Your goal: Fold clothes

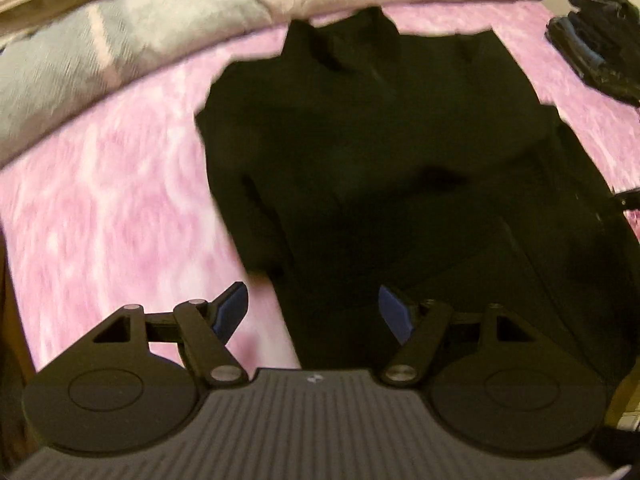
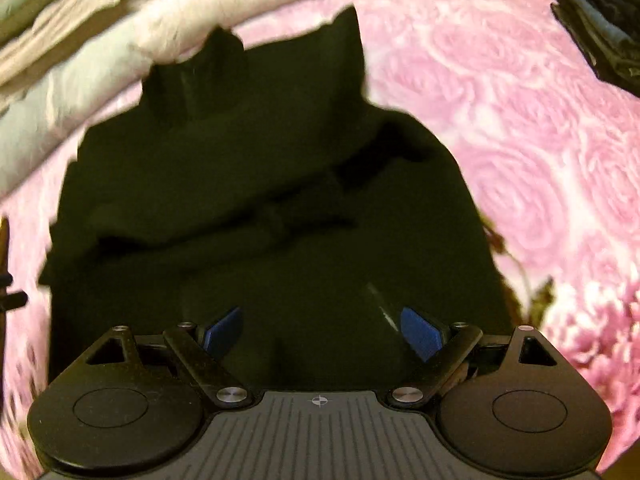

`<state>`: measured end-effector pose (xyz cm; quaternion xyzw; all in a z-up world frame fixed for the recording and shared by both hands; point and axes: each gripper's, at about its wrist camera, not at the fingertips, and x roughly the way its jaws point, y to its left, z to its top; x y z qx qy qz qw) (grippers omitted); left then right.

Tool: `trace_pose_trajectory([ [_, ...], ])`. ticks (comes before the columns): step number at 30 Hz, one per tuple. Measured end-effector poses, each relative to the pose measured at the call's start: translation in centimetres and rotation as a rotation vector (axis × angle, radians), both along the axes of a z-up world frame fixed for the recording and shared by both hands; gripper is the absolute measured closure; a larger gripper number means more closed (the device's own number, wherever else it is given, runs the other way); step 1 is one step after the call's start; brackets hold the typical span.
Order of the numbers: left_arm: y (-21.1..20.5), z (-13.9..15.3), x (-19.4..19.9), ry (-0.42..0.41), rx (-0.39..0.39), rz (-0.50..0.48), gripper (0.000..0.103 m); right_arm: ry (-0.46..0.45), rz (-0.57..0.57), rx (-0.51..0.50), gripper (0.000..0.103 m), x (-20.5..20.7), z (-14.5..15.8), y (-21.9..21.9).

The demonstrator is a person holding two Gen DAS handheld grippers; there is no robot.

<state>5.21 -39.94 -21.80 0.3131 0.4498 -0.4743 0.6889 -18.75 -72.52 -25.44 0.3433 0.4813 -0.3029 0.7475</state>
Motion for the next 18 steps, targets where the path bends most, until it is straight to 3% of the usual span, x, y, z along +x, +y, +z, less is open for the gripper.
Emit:
trace_pose_trajectory([
  [3,2.8,-0.7,-5.0,-0.058,0.071,-0.06,0.035,0.028,0.104,0.036,0.014,-2.0,-0.8,0.7],
  [9,7.6,-1.5,-14.5,-0.122,0.156,-0.308,0.035,0.091,0.335,0.104,0.014,-5.3,-2.3,3.4],
  [15,12.5,-2.5,-20.2,-0.183,0.171,-0.555,0.035,0.183,0.3,0.116,0.014,-9.2,-3.1,5.2],
  [18,15.3,-3.4,-22.0,-0.239,0.159,-0.677,0.035,0.188,0.26,0.073,0.014,-10.7,-2.7,7.1],
])
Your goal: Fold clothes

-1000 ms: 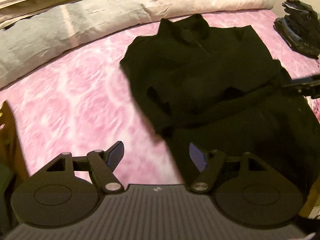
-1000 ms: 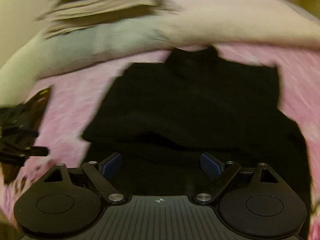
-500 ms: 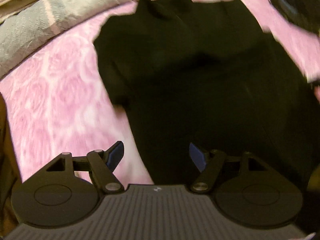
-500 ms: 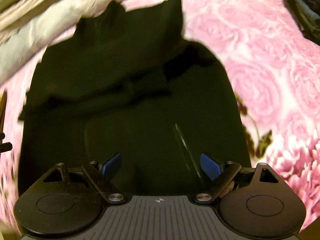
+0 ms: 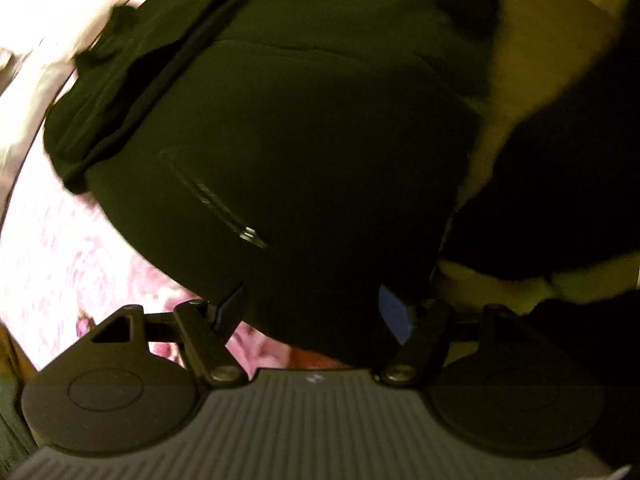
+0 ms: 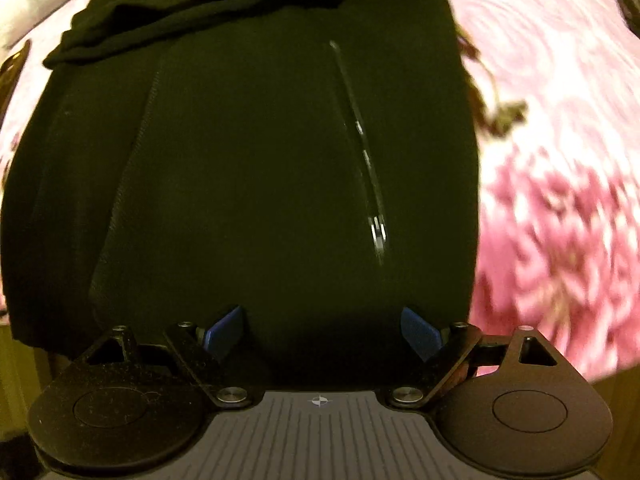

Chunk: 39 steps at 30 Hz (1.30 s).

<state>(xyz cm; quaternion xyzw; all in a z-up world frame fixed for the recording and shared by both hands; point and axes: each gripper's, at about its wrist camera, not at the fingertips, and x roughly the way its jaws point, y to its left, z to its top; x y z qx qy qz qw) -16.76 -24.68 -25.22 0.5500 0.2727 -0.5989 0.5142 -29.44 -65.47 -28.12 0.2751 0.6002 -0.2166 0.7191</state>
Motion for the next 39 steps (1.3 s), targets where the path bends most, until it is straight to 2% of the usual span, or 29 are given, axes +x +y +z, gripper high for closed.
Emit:
trace_pose_trajectory([
  [3,2.6,-1.0,-1.6,-0.07,-0.03,-0.164,0.035,-0.034,0.023,-0.083,0.014,-0.7,1.2,2.7],
  [7,6.6,-2.7,-2.4,-0.216,-0.088,-0.386,0.035,-0.091,0.053,-0.171,0.014,-1.7,2.9,6.6],
  [11,8.7,-5.0,-2.6,-0.368,-0.134,-0.617,0.034,-0.123,0.086,-0.213,0.014,-1.3,3.4,10.2],
  [14,9.4,-6.8,-2.9,-0.47,-0.171,-0.773,0.04,-0.139,0.097,-0.227,0.014,-0.8,3.1,11.9],
  [18,10.3,-6.6,-1.6,-0.48,-0.181,-0.89,0.04,-0.132,0.115,-0.23,0.014,-1.4,3.6,12.8],
  [21,11.0,-7.1,-0.6,-0.516,-0.183,-0.942,0.04,-0.136,0.118,-0.247,0.014,-2.0,4.0,12.9],
  [26,9.6,-8.0,-1.1,-0.49,-0.241,-1.014,0.039,-0.136,0.087,-0.239,0.014,-2.7,3.8,12.8],
  [27,9.2,-7.7,-1.3,-0.464,-0.233,-1.0,0.04,-0.137,0.083,-0.24,0.014,-2.8,3.7,12.8],
  [30,7.9,-6.8,-1.8,-0.383,-0.214,-0.945,0.093,-0.136,0.074,-0.245,0.014,-3.3,3.8,12.7],
  [32,6.7,-4.4,-1.6,-0.301,-0.236,-0.812,0.093,-0.177,0.12,-0.252,0.014,-3.6,4.2,13.4],
  [34,5.1,-1.1,-0.4,-0.188,-0.285,-0.62,0.094,-0.222,0.17,-0.259,0.014,-3.9,4.7,14.1],
  [37,2.3,3.5,2.2,-0.005,-0.321,-0.332,0.099,-0.257,0.388,-0.323,0.014,-2.9,5.0,17.0],
  [39,0.9,5.8,3.7,0.091,-0.333,-0.201,0.099,-0.276,0.513,-0.362,0.014,-2.0,4.7,19.1],
])
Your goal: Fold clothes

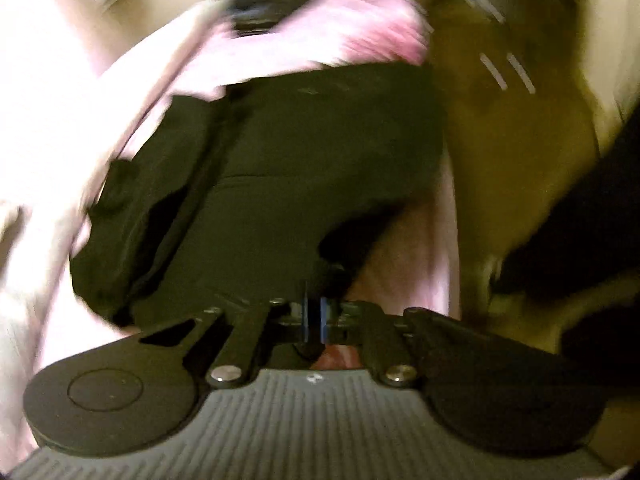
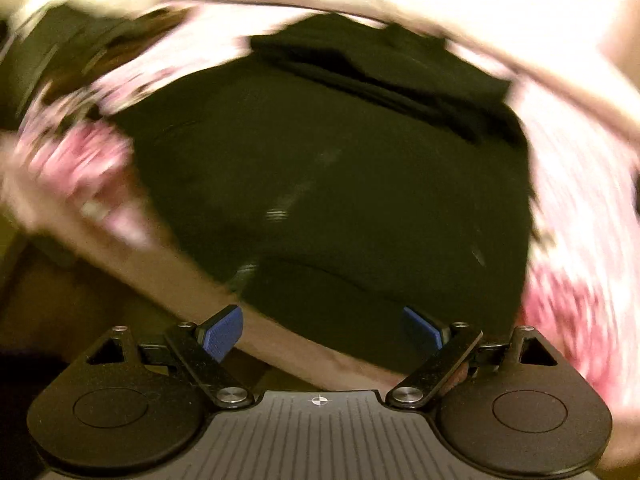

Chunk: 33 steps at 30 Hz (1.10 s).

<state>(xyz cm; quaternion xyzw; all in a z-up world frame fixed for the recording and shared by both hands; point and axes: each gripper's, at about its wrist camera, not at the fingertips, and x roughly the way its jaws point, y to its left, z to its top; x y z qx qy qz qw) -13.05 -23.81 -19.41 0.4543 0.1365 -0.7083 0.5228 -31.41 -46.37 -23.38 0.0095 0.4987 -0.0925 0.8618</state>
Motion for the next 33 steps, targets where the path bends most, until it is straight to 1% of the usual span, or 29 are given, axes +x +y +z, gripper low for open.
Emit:
trace_pose_trajectory([
  [2,-1.1,1.6,1.2,0.076,0.001,0.072,0.099,-0.03,0.076,-0.047,0.014,1.3,-0.6,1.7],
  [3,-1.4,2.1,1.5,0.092,0.003,0.088,0.099,-0.049,0.106,-0.071,0.014,2.0,-0.9,2.5],
  [5,-1.8,2.5,2.2,0.11,0.01,0.106,0.099,-0.083,0.138,-0.13,0.014,3.5,-1.9,3.5],
  [8,-1.7,2.3,2.6,0.122,0.032,0.115,0.099,-0.095,0.177,-0.179,0.014,5.5,-4.3,4.3],
  [10,-1.5,2.3,2.8,0.137,0.047,0.125,0.099,-0.083,0.19,-0.229,0.014,6.0,-5.9,4.2],
  [12,-1.3,2.3,2.9,0.156,0.053,0.139,0.099,-0.063,0.2,-0.308,0.015,5.5,-7.1,3.7],
  [15,-1.3,2.4,3.2,0.182,0.052,0.165,0.099,-0.012,0.177,-0.395,0.015,3.7,-8.2,1.8],
  [16,-1.3,2.5,3.4,0.188,0.048,0.176,0.099,0.013,0.166,-0.415,0.017,3.0,-8.5,0.8],
  [17,-1.4,2.6,3.6,0.195,0.044,0.188,0.099,0.038,0.155,-0.434,0.031,2.2,-8.9,-0.1],
  [18,-1.5,2.7,3.8,0.201,0.041,0.202,0.099,0.062,0.143,-0.454,0.034,1.5,-9.2,-1.1],
  [19,-1.5,2.7,3.9,0.205,0.039,0.214,0.099,0.078,0.139,-0.473,0.034,0.7,-9.5,-2.0],
  [21,-1.6,2.5,4.2,0.205,0.042,0.231,0.099,0.105,0.144,-0.506,0.043,-0.6,-10.0,-3.7],
  [22,-1.7,2.4,4.3,0.205,0.045,0.239,0.099,0.118,0.153,-0.519,0.05,-1.2,-10.2,-4.5],
  [23,-1.7,2.2,4.3,0.203,0.051,0.244,0.099,0.131,0.158,-0.529,0.053,-1.7,-10.4,-5.2],
  [24,-1.8,2.1,4.2,0.198,0.058,0.245,0.099,0.143,0.163,-0.526,0.058,-2.1,-10.3,-5.7],
  [25,-1.8,2.1,4.0,0.191,0.062,0.239,0.099,0.154,0.168,-0.521,0.075,-2.5,-10.1,-6.2],
  [26,-1.8,2.2,3.8,0.183,0.065,0.233,0.099,0.165,0.172,-0.516,0.081,-2.8,-9.9,-6.7],
  [28,-1.8,2.7,3.5,0.179,0.065,0.228,0.1,0.169,0.188,-0.503,0.097,-3.0,-8.7,-7.1],
  [33,-0.1,4.8,3.5,0.174,0.064,0.238,0.101,0.161,0.191,-0.476,0.099,-2.7,-3.8,-7.5],
])
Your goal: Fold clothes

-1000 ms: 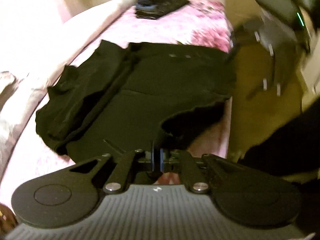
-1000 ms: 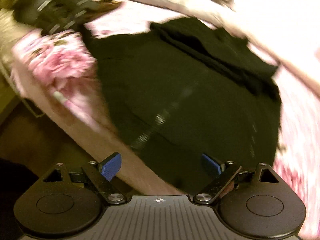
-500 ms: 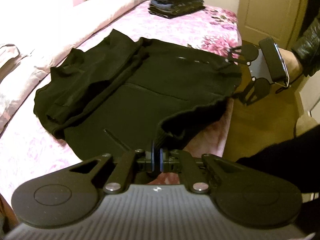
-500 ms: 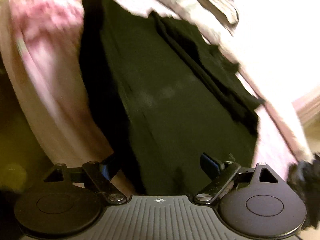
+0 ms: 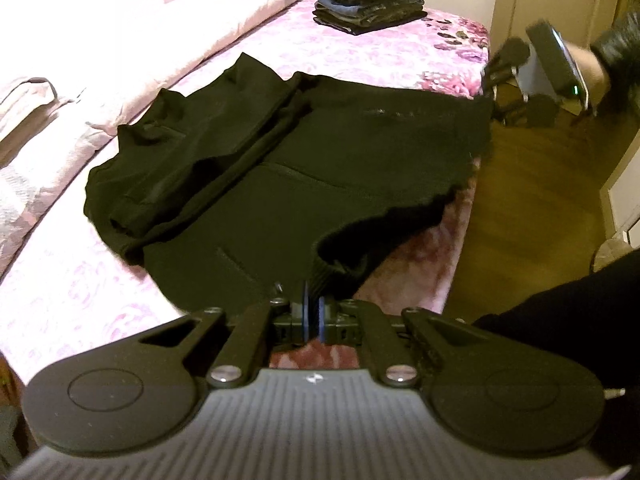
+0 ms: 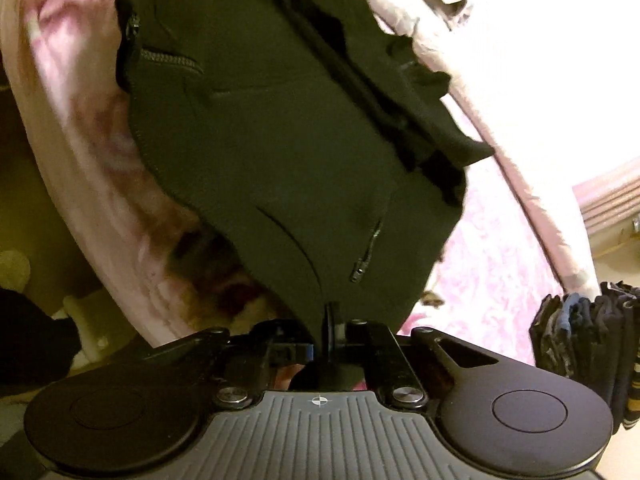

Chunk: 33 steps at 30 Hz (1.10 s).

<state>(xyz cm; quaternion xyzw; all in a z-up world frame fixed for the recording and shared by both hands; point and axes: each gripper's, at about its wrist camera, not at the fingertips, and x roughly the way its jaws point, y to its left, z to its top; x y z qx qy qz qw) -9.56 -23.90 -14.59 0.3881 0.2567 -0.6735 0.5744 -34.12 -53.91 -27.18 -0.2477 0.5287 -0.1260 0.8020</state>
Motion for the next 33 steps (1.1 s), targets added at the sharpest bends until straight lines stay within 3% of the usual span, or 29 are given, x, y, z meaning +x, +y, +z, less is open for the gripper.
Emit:
trace_pose_trajectory([
  [7,5.4,2.1,-1.0,0.021,0.007,0.038,0.101,0.07,0.116,0.014,0.1,-1.5,5.1,4.0],
  [13,11.0,3.1,-4.4,0.129,0.059,0.067,0.101,0.171,0.114,0.112,0.1,-5.3,7.7,9.1],
  [17,11.9,4.9,-4.7,0.176,0.046,0.111,0.101,0.187,0.096,0.137,0.1,-6.5,10.7,10.9],
  [20,9.7,7.5,-1.9,0.155,-0.03,0.167,0.101,0.142,0.103,0.088,0.1,-5.2,13.5,9.8],
  [26,1.6,10.8,7.6,0.126,-0.119,0.36,0.101,0.014,0.132,-0.04,0.1,2.9,18.6,1.1],
  [29,-3.9,10.5,11.8,0.138,-0.109,0.458,0.101,0.005,0.162,-0.021,0.1,8.3,19.0,-4.3],
  [33,-11.2,7.3,17.0,0.152,-0.041,0.541,0.101,0.054,0.2,0.066,0.1,15.5,15.8,-11.8],
])
